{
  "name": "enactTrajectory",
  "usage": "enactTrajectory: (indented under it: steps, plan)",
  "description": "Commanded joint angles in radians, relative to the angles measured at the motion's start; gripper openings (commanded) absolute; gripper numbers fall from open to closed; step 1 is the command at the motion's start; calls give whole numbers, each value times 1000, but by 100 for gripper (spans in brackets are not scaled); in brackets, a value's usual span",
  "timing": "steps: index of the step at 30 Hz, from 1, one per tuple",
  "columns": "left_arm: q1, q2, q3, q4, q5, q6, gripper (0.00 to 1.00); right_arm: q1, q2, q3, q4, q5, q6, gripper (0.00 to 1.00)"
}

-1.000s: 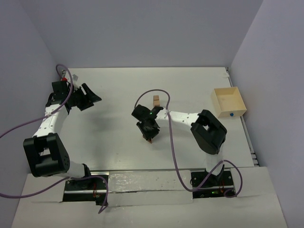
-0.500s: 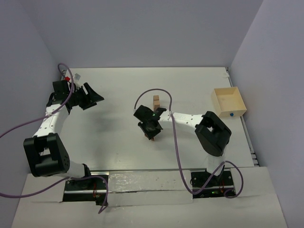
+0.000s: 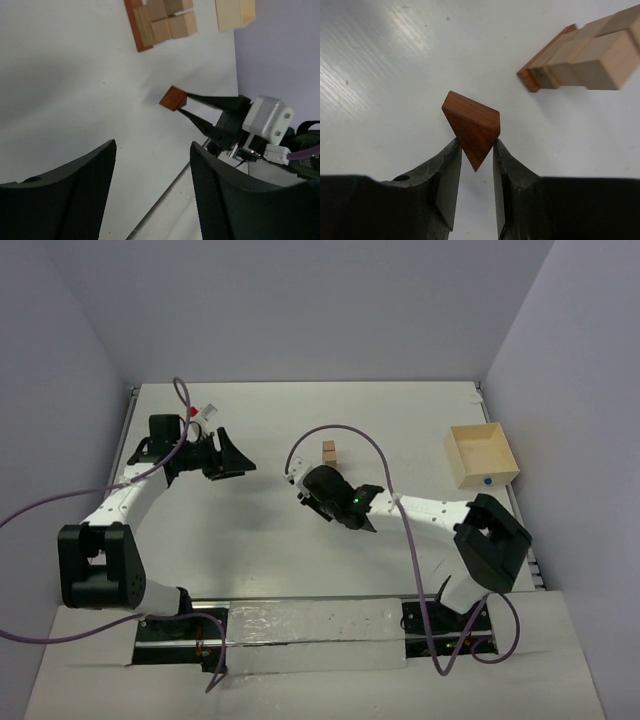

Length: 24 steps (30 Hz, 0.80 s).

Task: Build the wood block tower

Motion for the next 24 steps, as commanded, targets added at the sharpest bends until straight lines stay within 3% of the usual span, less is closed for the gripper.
enactTrajectory:
  steps: [1,11,17,24]
  plan:
    - [-70,-23,33,-16,39,88,66,8,-130,-118,344,75,-288,0]
    - [-222,-56,74,-118,-49,164,63,116,-284,-422,860,55,-667,1]
    - [-328,-99,90,-160,-113,202,62,172,-290,-507,1041,75,-742,1]
    - [-475,-131,104,-174,-294,229,63,227,-274,-655,1308,84,-861,2]
